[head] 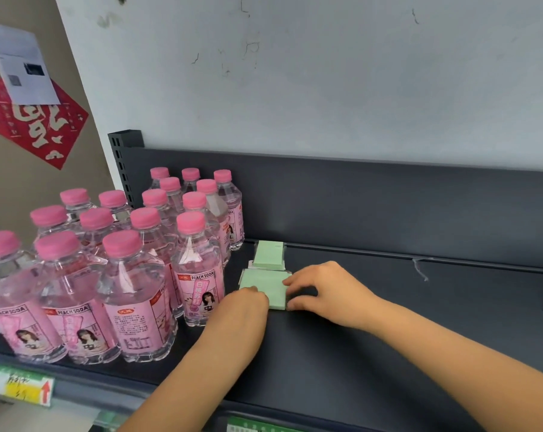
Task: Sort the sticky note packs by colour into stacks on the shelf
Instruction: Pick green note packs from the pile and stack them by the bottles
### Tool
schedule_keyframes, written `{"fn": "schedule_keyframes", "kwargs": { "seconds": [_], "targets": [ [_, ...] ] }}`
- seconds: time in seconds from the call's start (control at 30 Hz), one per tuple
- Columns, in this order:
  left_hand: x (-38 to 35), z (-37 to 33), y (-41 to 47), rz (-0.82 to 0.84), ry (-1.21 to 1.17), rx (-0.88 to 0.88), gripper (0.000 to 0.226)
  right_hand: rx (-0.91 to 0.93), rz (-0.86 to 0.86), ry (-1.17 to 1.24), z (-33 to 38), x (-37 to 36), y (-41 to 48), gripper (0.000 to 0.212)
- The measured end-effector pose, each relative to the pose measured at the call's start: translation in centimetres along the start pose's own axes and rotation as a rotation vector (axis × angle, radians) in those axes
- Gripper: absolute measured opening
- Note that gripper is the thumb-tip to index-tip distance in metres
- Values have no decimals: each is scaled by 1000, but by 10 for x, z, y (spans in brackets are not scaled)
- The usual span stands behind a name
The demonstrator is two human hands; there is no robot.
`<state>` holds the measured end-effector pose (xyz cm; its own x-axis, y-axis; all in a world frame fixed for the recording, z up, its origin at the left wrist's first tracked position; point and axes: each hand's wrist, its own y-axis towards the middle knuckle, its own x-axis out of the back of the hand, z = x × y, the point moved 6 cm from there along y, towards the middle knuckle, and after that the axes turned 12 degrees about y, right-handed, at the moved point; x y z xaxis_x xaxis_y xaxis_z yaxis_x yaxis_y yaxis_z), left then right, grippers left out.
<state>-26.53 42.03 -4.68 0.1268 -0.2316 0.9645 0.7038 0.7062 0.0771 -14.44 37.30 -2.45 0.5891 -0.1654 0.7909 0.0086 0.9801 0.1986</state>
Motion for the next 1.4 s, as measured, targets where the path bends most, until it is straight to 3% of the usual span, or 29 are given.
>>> {"fn": "schedule_keyframes", "kwargs": {
  "seconds": [0.13,0.37,0.57,1.0,1.07,1.2,1.4],
  "targets": [
    [1,0,-1,-35,-33,37,14,-38,-87,32,-13,30,-21,25],
    [26,-21,-11,-235,-156,42,31,-66,-111,90,-33,54,-56,27],
    [12,-21,-6,-53,-113,84,41,-106,-149,120,-47,68,-82,27],
    [14,-17,-21,-58,-99,36,41,-152,-209,95,-12,65,-118,28],
    [22,-17,-24,-143,-108,32,53,-170,-235,85,-7,69,-128,28],
    [49,-45,-31,-374,-146,-87,55,-237,-335,47,-7,89,-166,29],
    [75,-114,-42,-439,-208,-251,50,-396,-442,-32,-23,126,-243,33]
  ]
}}
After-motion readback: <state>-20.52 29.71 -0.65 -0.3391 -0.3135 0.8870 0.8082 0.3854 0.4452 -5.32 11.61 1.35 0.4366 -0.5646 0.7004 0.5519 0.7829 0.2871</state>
